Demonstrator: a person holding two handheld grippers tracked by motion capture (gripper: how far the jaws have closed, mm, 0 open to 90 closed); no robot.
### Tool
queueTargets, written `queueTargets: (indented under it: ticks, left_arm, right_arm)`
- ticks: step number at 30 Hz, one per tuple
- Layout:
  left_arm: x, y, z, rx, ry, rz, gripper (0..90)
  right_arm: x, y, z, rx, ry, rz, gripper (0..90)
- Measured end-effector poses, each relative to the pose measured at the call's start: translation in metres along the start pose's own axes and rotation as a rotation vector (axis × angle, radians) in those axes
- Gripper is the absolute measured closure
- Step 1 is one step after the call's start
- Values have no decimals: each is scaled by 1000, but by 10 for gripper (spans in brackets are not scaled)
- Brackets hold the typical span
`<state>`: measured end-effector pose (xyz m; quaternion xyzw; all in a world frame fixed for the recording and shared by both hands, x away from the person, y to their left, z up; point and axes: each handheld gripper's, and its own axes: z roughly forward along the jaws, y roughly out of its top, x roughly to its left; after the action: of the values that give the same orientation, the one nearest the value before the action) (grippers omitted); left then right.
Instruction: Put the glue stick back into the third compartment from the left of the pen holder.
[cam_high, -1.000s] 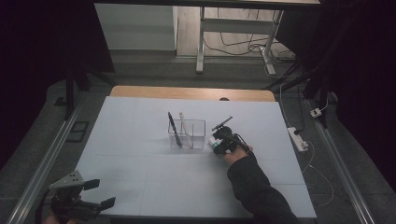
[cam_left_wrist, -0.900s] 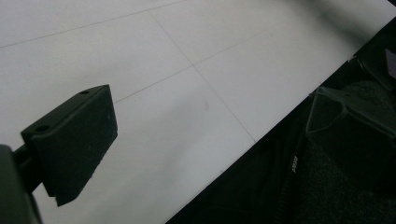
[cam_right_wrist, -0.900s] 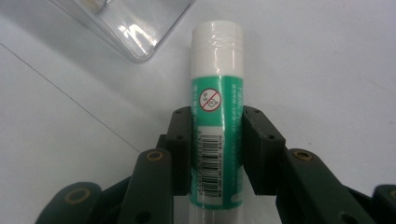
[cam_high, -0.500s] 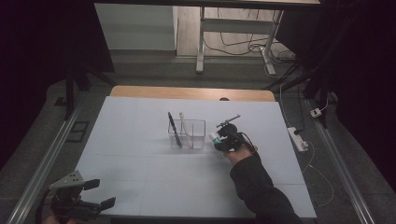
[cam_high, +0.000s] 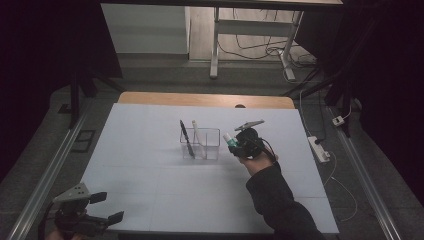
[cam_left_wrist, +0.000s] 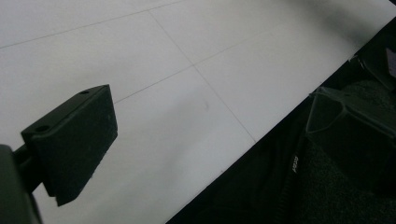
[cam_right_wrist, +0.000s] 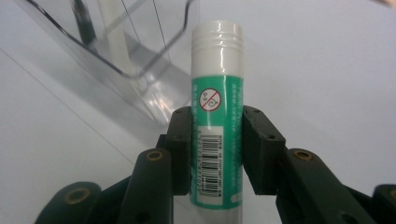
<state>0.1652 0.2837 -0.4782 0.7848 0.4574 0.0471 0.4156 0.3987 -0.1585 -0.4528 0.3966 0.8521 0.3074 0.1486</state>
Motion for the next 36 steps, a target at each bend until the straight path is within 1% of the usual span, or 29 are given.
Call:
queueTargets:
  ticks: [6, 12, 13, 15, 17, 21, 25, 29, 34, 36]
  left_arm:
    - [0, 0, 0, 1, 1, 1, 21]
    - [0, 0, 0, 1, 1, 0, 21]
    - [0, 0, 0, 1, 1, 0, 21]
    - [0, 0, 0, 1, 0, -1, 21]
    - [0, 0, 0, 1, 0, 0, 21]
    - [0, 0, 0, 0, -1, 0, 21]
    - [0, 0, 0, 1, -1, 1, 21]
    - [0, 0, 0, 0, -2, 0, 21]
    - [0, 0, 0, -1, -3, -1, 21]
    - [0, 0, 0, -2, -4, -1, 21]
  right_arm:
    - [7, 9, -14, -93, -2, -17, 664]
    - [13, 17, -23, -192, 20, -32, 664]
    - [14, 19, -24, -199, 20, -34, 663]
    - [15, 24, -26, -228, 37, -33, 663]
    - [17, 28, -27, -246, 40, -41, 663]
    - [21, 35, -23, -267, 53, -49, 663]
    - [26, 40, -14, -279, 66, -52, 663]
    - [32, 44, -4, -274, 71, -65, 663]
    - [39, 49, 9, -285, 84, -71, 663]
    - [40, 51, 13, -285, 81, -78, 663]
